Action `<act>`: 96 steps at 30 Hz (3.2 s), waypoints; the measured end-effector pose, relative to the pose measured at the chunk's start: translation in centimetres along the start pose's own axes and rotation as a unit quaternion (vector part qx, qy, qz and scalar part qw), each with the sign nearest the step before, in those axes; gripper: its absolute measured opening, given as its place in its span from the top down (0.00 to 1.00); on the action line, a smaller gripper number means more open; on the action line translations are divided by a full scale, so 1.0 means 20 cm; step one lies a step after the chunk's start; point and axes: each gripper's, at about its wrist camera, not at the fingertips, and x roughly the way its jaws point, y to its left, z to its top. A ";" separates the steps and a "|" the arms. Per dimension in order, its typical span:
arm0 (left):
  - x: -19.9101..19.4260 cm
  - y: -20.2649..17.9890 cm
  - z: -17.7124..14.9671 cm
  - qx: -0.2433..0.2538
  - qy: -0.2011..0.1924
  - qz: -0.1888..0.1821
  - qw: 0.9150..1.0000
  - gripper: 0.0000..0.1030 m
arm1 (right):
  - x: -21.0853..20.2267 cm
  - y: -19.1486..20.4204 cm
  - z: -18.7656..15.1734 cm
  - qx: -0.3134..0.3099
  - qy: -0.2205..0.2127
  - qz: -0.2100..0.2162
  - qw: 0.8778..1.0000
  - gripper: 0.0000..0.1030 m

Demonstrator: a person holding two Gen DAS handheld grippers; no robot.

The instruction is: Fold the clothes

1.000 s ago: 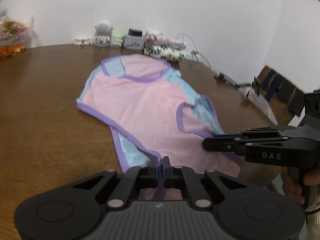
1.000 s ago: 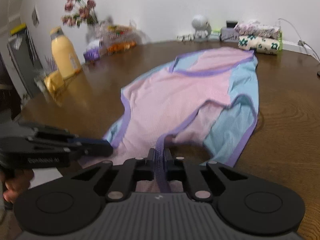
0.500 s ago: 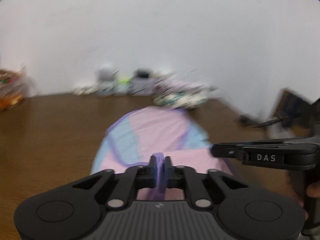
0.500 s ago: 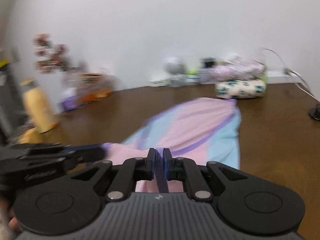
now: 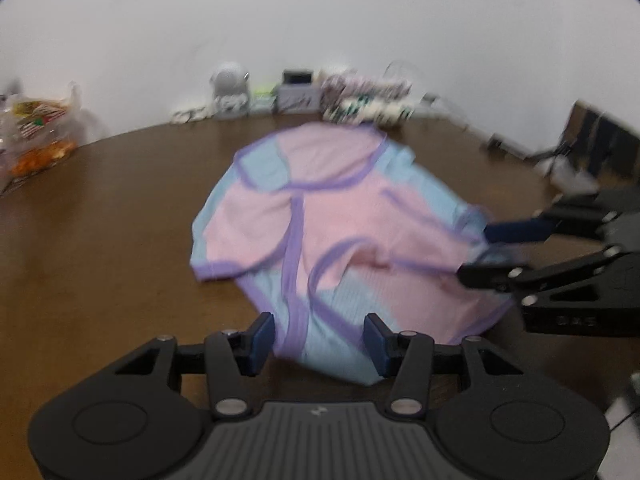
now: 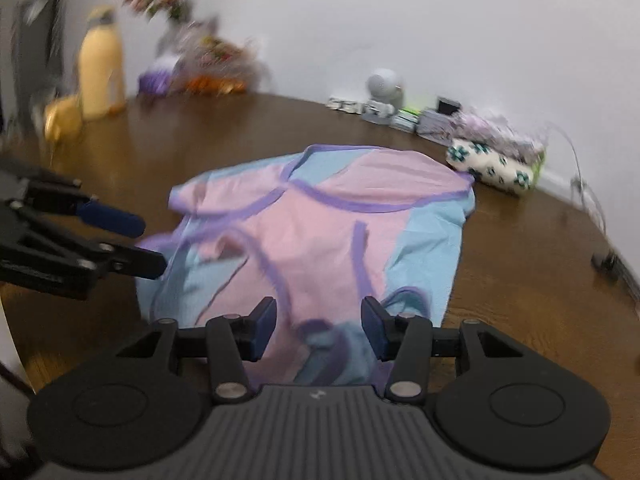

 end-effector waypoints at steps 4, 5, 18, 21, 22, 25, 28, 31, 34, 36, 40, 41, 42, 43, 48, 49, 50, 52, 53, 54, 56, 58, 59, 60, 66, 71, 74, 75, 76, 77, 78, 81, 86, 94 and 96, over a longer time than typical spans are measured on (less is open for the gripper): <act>0.02 -0.04 -0.01 0.017 -0.013 0.035 0.999 0.54 | 0.06 0.06 0.03 -0.018 0.006 0.006 1.000 0.63; 0.02 -0.03 -0.01 0.018 -0.013 0.039 0.999 0.55 | 0.09 0.07 0.03 -0.027 0.011 -0.004 1.000 0.67; -0.10 0.25 -0.09 -0.081 -0.018 0.037 0.996 0.64 | -0.10 -0.11 -0.14 0.089 0.011 -0.047 0.995 0.87; -0.23 0.15 -0.06 -0.049 -0.071 0.015 0.996 0.60 | -0.23 -0.08 -0.15 0.070 -0.027 -0.053 0.996 0.74; -0.26 0.11 -0.05 -0.027 -0.078 0.002 0.997 0.57 | -0.26 -0.07 -0.15 0.059 -0.037 -0.058 0.996 0.72; -0.24 -0.01 -0.05 0.023 -0.065 -0.009 0.998 0.57 | -0.29 -0.07 -0.16 0.042 -0.045 -0.059 0.996 0.72; -0.15 -0.06 -0.09 0.033 -0.031 0.005 0.999 0.58 | -0.26 -0.07 -0.18 0.041 -0.031 -0.062 0.997 0.72; -0.11 -0.04 -0.12 0.025 -0.017 0.011 0.999 0.58 | -0.26 -0.04 -0.20 0.035 -0.028 -0.052 0.998 0.72; -0.10 0.00 -0.13 0.006 -0.015 0.009 1.000 0.61 | -0.25 0.00 -0.22 0.011 -0.029 -0.041 0.999 0.72; -0.08 0.02 -0.13 -0.008 -0.014 0.006 1.000 0.73 | -0.22 0.03 -0.22 -0.008 -0.027 -0.039 0.999 0.72; -0.09 0.05 -0.12 -0.017 -0.016 0.011 1.000 0.92 | -0.15 0.03 -0.23 -0.033 -0.007 -0.036 0.999 0.73; -0.09 0.05 -0.12 -0.018 -0.020 0.012 1.000 0.94 | -0.12 0.02 -0.23 -0.033 0.001 -0.039 0.999 0.75; -0.10 0.04 -0.13 -0.016 -0.025 0.014 0.999 0.95 | -0.12 0.00 -0.23 -0.028 0.005 -0.039 0.999 0.76; -0.12 0.04 -0.13 -0.013 -0.030 0.017 0.999 0.95 | -0.11 -0.01 -0.24 -0.021 0.007 -0.037 0.999 0.76; -0.21 0.02 -0.11 -0.007 -0.069 0.023 0.997 0.97 | -0.13 -0.04 -0.25 -0.003 0.010 -0.043 0.999 0.78; -0.24 0.02 -0.10 -0.007 -0.079 0.021 0.997 0.97 | -0.13 -0.03 -0.25 -0.010 0.007 -0.047 0.999 0.76; -0.27 0.01 -0.09 -0.006 -0.090 0.021 0.996 0.97 | -0.15 -0.01 -0.25 -0.020 0.001 -0.050 0.999 0.71; -0.32 0.00 -0.08 -0.002 -0.109 0.021 0.994 0.98 | -0.16 0.03 -0.25 -0.036 -0.007 -0.047 0.998 0.66; -0.34 -0.01 -0.07 -0.001 -0.115 0.021 0.993 0.98 | -0.16 0.05 -0.25 -0.042 -0.010 -0.045 0.998 0.65; -0.35 -0.01 -0.06 0.001 -0.121 0.021 0.992 0.98 | -0.16 0.06 -0.25 -0.044 -0.013 -0.048 0.998 0.65; -0.37 -0.03 -0.05 0.004 -0.125 0.018 0.992 0.97 | -0.15 0.08 -0.24 -0.046 -0.017 -0.050 0.998 0.65; -0.39 -0.04 -0.05 0.003 -0.128 0.017 0.992 0.97 | -0.12 0.09 -0.23 -0.044 -0.018 -0.060 0.997 0.65; -0.39 -0.04 -0.06 0.000 -0.129 0.018 0.991 0.98 | -0.11 0.09 -0.22 -0.042 -0.019 -0.065 0.997 0.65; -0.39 -0.03 -0.06 -0.005 -0.129 0.021 0.991 0.98 | -0.10 0.09 -0.22 -0.041 -0.019 -0.077 0.996 0.65; -0.37 0.02 -0.11 -0.045 -0.116 0.027 0.992 0.97 | -0.08 0.05 -0.26 -0.047 -0.008 -0.154 0.987 0.65; -0.29 -0.02 -0.17 -0.025 -0.084 0.047 0.995 0.98 | -0.13 0.08 -0.30 -0.077 -0.019 -0.210 0.975 0.65; -0.25 -0.06 -0.22 -0.002 -0.069 0.051 0.996 0.97 | -0.17 0.08 -0.31 -0.074 -0.033 -0.207 0.975 0.87; -0.25 -0.07 -0.23 0.003 -0.066 0.053 0.996 0.97 | -0.18 0.08 -0.30 -0.066 -0.037 -0.197 0.977 0.90; -0.24 -0.08 -0.24 0.007 -0.063 0.058 0.996 0.93 | -0.18 0.07 -0.29 -0.058 -0.041 -0.190 0.979 0.92; -0.24 -0.08 -0.25 0.012 -0.063 0.063 0.996 0.90 | -0.19 0.08 -0.29 -0.057 -0.045 -0.187 0.980 0.93; -0.24 -0.09 -0.26 0.017 -0.064 0.068 0.996 0.89 | -0.19 0.08 -0.28 -0.060 -0.050 -0.187 0.979 0.93; -0.24 -0.14 -0.26 0.062 -0.080 0.096 0.990 0.83 | -0.20 0.11 -0.27 -0.068 -0.064 -0.186 0.978 0.94; -0.23 -0.21 -0.27 0.118 -0.086 0.110 0.983 0.80 | -0.25 0.13 -0.24 -0.061 -0.081 -0.181 0.978 0.94; -0.20 -0.31 -0.30 0.191 -0.085 0.118 0.971 0.69 | -0.34 0.09 -0.19 -0.012 -0.107 -0.173 0.979 0.94; -0.18 -0.33 -0.31 0.206 -0.084 0.118 0.968 0.69 | -0.34 0.10 -0.19 -0.014 -0.110 -0.171 0.979 0.94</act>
